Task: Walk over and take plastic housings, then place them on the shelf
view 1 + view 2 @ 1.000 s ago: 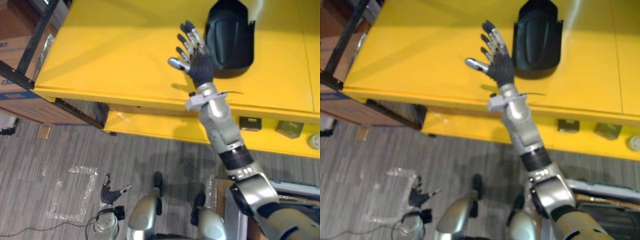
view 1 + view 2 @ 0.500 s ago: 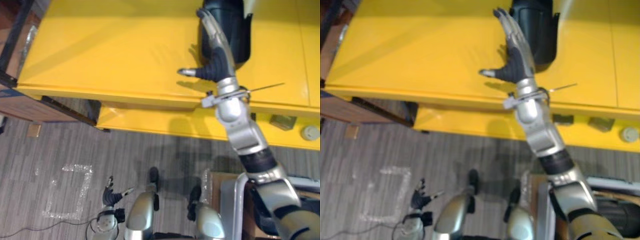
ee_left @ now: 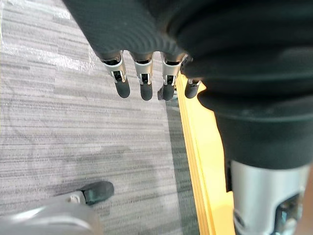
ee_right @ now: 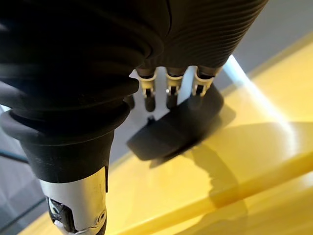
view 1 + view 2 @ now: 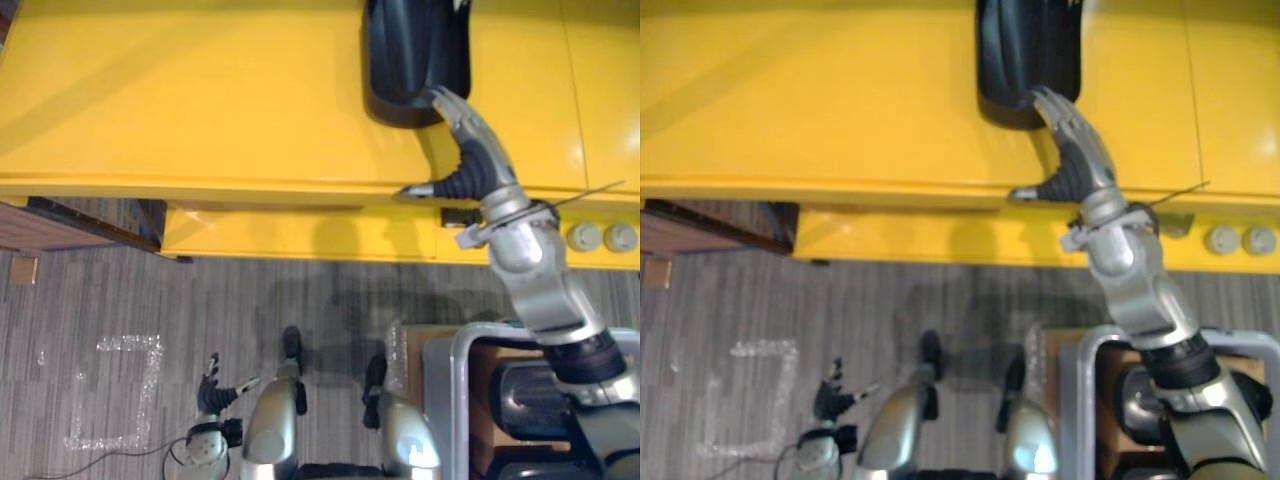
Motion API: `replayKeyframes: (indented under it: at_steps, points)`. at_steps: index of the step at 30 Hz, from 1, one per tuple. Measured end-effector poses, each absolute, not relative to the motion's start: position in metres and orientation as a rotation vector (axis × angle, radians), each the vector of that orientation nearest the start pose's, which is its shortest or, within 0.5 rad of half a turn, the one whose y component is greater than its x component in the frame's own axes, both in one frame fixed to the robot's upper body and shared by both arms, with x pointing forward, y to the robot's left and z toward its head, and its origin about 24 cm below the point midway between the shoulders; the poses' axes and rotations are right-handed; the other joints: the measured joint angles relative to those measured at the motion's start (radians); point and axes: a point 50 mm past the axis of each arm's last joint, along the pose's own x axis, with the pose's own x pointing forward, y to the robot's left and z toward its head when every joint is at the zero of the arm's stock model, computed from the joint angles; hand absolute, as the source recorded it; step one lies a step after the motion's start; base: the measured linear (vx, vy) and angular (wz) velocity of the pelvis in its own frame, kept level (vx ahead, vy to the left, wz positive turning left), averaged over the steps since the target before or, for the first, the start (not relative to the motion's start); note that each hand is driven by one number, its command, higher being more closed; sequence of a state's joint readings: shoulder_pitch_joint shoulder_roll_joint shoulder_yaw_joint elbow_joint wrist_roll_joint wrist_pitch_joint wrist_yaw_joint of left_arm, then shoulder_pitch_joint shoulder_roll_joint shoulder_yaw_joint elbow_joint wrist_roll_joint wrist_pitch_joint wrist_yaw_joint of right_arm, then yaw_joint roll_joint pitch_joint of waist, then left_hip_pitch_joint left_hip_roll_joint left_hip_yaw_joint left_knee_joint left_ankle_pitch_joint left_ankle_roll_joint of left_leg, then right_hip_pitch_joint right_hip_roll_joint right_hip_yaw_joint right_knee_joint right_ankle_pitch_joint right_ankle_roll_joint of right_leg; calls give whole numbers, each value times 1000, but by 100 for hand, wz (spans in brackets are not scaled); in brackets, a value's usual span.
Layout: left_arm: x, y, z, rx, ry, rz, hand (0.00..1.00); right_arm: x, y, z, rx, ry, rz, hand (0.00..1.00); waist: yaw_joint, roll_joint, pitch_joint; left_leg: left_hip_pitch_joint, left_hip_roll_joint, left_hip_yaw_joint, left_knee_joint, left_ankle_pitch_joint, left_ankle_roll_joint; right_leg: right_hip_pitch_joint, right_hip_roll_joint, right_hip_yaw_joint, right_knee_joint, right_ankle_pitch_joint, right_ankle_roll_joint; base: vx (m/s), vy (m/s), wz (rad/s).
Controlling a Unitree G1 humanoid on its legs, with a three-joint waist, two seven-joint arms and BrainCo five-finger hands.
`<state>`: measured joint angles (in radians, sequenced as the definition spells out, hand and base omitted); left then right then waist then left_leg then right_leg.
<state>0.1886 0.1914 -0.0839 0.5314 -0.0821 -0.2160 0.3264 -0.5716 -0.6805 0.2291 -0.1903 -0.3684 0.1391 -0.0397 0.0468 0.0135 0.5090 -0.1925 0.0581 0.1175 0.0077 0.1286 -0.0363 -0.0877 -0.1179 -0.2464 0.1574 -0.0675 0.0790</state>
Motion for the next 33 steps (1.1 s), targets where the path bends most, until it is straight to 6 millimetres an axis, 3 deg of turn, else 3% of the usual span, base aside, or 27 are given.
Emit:
replayKeyframes:
  at_steps: [5,10,19,28,33]
  points:
    - [162,212,-85,194,484,321,0,307,-160,244,-1123,-672,5,0,5,-23,-1,-3,-1,-2,0,0,0,-1,0,-2,0,0,0,0,0,0]
    - [162,212,-85,192,487,312,0,311,-157,266,-1175,-768,-107,0,11,-26,-3,-18,-1,-6,5,0,0,-12,0,-5,1,1,0,1,0,1]
    - [163,212,-85,193,491,305,0,318,-165,288,-1199,-785,-304,0,30,-27,-3,-27,-3,-17,10,0,0,-13,-1,-12,1,2,0,6,1,3]
    - [163,214,-87,197,520,280,0,333,-163,283,-1307,-572,-130,0,35,-27,-4,-38,-2,-26,21,0,0,-15,0,-24,6,2,0,-2,0,3]
    - [164,213,-86,195,518,274,0,347,-166,283,-1333,-422,14,0,54,-28,-4,-38,-1,-28,21,1,0,-14,1,-26,7,2,0,0,0,0]
